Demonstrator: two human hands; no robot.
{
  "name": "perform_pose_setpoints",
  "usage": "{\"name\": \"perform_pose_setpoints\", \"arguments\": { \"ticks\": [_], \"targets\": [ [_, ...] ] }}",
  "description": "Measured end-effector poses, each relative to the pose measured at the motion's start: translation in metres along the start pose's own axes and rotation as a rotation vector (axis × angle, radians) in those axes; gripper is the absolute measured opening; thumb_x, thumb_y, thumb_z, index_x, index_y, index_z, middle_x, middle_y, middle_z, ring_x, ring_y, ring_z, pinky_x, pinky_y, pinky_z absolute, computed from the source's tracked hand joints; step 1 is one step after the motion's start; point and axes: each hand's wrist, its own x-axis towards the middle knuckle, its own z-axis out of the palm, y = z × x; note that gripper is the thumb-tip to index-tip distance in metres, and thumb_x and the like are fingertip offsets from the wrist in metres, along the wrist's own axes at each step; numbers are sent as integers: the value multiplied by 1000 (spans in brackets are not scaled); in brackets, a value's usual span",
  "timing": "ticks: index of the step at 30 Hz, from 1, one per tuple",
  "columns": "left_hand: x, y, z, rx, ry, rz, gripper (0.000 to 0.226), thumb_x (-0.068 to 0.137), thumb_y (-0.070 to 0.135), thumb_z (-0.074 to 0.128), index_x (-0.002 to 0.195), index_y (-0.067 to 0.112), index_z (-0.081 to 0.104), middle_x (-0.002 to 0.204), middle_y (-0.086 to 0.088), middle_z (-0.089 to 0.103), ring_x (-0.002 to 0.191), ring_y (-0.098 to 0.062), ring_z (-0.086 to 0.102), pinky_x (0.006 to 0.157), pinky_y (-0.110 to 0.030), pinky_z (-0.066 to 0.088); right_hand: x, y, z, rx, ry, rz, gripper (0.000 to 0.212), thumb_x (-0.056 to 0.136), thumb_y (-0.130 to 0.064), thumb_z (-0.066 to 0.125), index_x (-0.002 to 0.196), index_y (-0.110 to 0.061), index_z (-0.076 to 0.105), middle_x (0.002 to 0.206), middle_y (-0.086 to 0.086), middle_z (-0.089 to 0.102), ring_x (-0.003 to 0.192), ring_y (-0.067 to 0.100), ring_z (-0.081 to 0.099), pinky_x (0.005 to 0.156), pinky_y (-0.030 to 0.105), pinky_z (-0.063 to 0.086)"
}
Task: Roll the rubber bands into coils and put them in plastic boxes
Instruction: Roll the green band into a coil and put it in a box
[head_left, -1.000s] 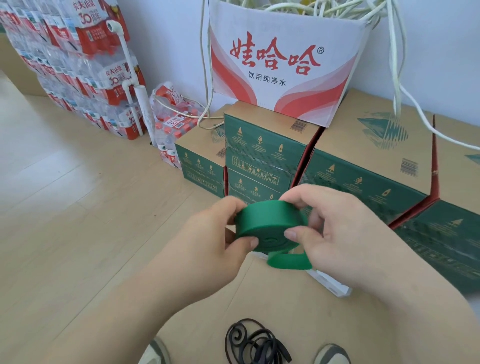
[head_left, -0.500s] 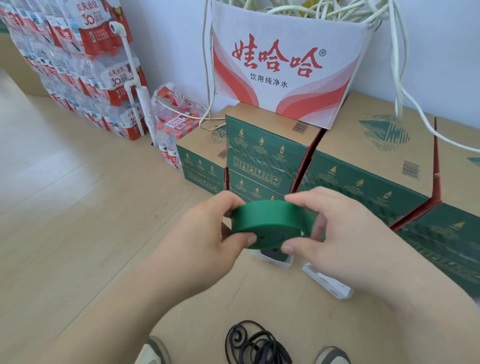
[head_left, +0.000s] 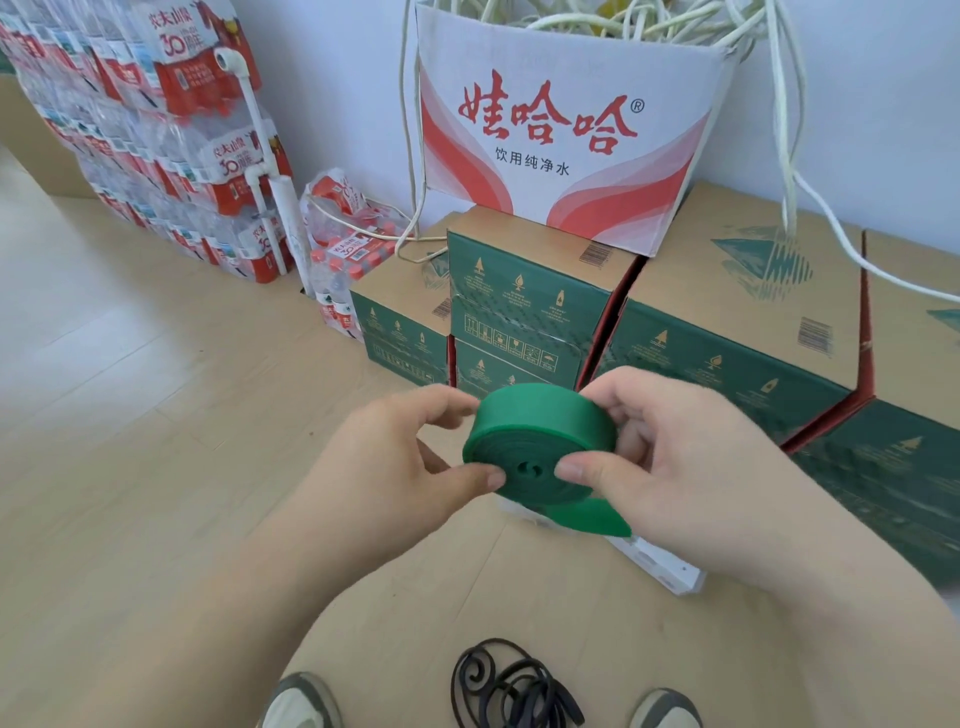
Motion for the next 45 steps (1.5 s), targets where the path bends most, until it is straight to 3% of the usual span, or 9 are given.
{"name": "perform_pose_setpoints", "arguments": {
  "ticks": [3, 6, 14, 17, 25, 33, 36, 40, 45],
  "targets": [
    [-2, -1, 10, 196, 71, 214, 68, 76, 43, 83, 137, 45, 54, 111, 23, 55, 83, -3, 60, 73, -28, 55, 1, -1, 9, -185, -28, -6, 25, 83, -46, 77, 94, -34, 57, 63, -11, 53, 62, 4, 51, 59, 28, 38],
    [-4, 2, 19, 281, 29, 319, 60, 85, 41, 75, 137, 48, 47, 111, 18, 53, 81, -6, 54, 73, -34, 55, 1, -5, 14, -296, -63, -39, 25, 85, -50, 72, 97, -35, 56, 74, -16, 51, 73, 1, 49, 64, 29, 37],
    [-1, 6, 16, 257, -89, 259, 37, 87, 35, 74, 119, 42, 59, 110, 16, 55, 80, -8, 54, 78, -37, 52, 2, -6, 11, -185, -131, 74, 35, 74, -41, 86, 100, -43, 63, 73, -32, 60, 65, -5, 56, 59, 19, 38],
    [2, 5, 12, 180, -76, 193, 33, 81, 33, 80, 109, 40, 63, 104, 15, 58, 79, -6, 58, 79, -37, 53, 4, -3, 6, -149, -133, 154, 42, 73, -30, 88, 99, -50, 60, 70, -17, 69, 59, 1, 64, 60, 25, 52],
    [3, 0, 15, 83, -104, 127, 34, 87, 31, 76, 115, 44, 63, 104, 18, 61, 73, -8, 59, 69, -20, 49, 5, -3, 6, -189, -45, 53, 26, 82, -23, 81, 99, -35, 65, 77, -18, 53, 72, -5, 49, 63, 15, 32],
    [-1, 3, 14, -85, -123, 61, 26, 91, 22, 73, 110, 35, 62, 99, 14, 63, 71, -20, 70, 76, -45, 59, 3, 1, 1, -102, -36, 108, 44, 85, -28, 80, 123, -44, 64, 76, -14, 68, 70, 0, 64, 63, 11, 43],
    [-2, 3, 5, -252, -140, 20, 24, 92, 17, 73, 106, 33, 63, 102, 12, 67, 73, -20, 75, 78, -46, 63, 3, 5, -3, -47, -62, 100, 34, 85, -29, 80, 111, -47, 67, 65, -3, 69, 52, 4, 57, 54, 16, 44],
    [-3, 4, -2, -402, -155, 5, 24, 94, 11, 70, 111, 27, 64, 107, 3, 70, 80, -27, 76, 81, -47, 63, 1, 2, -7, 121, -67, 69, 32, 81, -19, 84, 101, -40, 71, 71, 5, 72, 60, 21, 64, 65, 38, 56],
    [-2, -2, 6, 141, -126, 23, 47, 89, 27, 74, 128, 42, 52, 121, 24, 58, 79, -8, 68, 81, -31, 56, 2, -3, 1, -61, -84, 114, 31, 71, -26, 90, 92, -36, 69, 61, -19, 64, 53, -2, 55, 53, 12, 40]
  ]
}}
